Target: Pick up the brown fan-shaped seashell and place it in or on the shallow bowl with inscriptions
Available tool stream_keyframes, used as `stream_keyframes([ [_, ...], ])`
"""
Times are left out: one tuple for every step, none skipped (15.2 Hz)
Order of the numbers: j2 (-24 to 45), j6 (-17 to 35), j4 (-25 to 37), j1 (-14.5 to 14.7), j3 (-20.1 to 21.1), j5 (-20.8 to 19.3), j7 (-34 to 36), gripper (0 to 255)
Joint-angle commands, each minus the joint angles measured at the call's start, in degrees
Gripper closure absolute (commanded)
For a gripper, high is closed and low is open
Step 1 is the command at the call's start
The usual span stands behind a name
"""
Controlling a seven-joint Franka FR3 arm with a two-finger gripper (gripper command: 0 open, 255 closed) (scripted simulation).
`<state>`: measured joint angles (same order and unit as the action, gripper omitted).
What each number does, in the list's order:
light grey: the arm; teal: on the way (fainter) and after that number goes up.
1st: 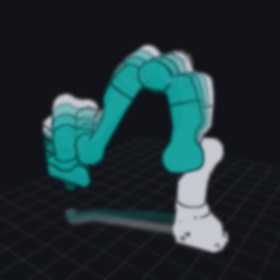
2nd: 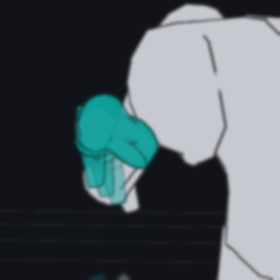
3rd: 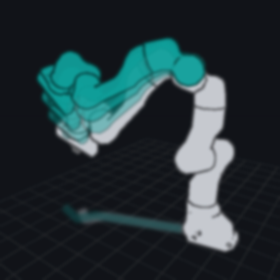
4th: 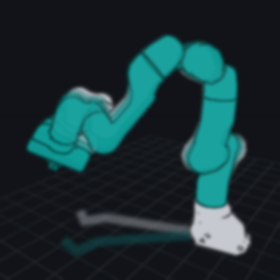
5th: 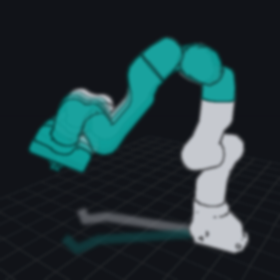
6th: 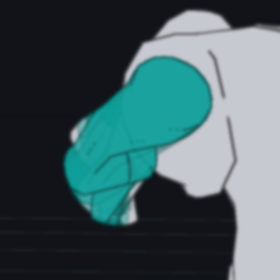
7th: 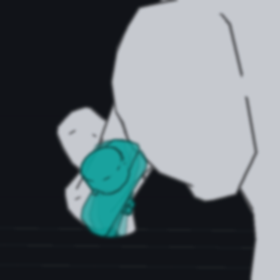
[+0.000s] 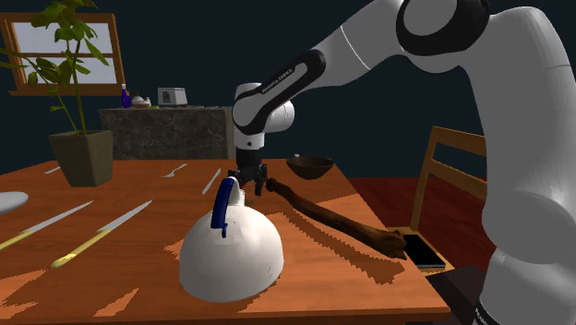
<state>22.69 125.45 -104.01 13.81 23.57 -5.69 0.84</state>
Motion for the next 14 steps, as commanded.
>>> stream_keyframes([
  [0.0, 0.2, -0.1, 0.0, 0.0, 0.0, 0.0, 0],
  [0.0, 0.2, -0.1, 0.0, 0.0, 0.0, 0.0, 0],
  [0.0, 0.2, -0.1, 0.0, 0.0, 0.0, 0.0, 0],
  [0.0, 0.2, -0.1, 0.0, 0.0, 0.0, 0.0, 0],
  [0.0, 0.2, -0.1, 0.0, 0.0, 0.0, 0.0, 0],
  [0.0, 0.2, -0.1, 0.0, 0.0, 0.0, 0.0, 255],
  [0.0, 0.2, -0.1, 0.0, 0.0, 0.0, 0.0, 255],
  [0.0, 0.2, -0.1, 0.0, 0.0, 0.0, 0.0, 255],
  [0.1, 0.2, -0.1, 0.0, 0.0, 0.0, 0.0, 255],
  [0.2, 0.1, 0.1, 0.2, 0.0, -0.1, 0.2, 255],
  [0.3, 0.2, 0.1, 0.2, 0.0, -0.1, 0.2, 255],
  [0.4, 0.1, 0.2, 0.2, 0.0, -0.2, 0.2, 255],
  [0.4, 0.1, 0.3, 0.2, 0.0, -0.2, 0.2, 255],
  [0.4, 0.2, 0.2, 0.2, 0.0, -0.2, 0.2, 255],
])
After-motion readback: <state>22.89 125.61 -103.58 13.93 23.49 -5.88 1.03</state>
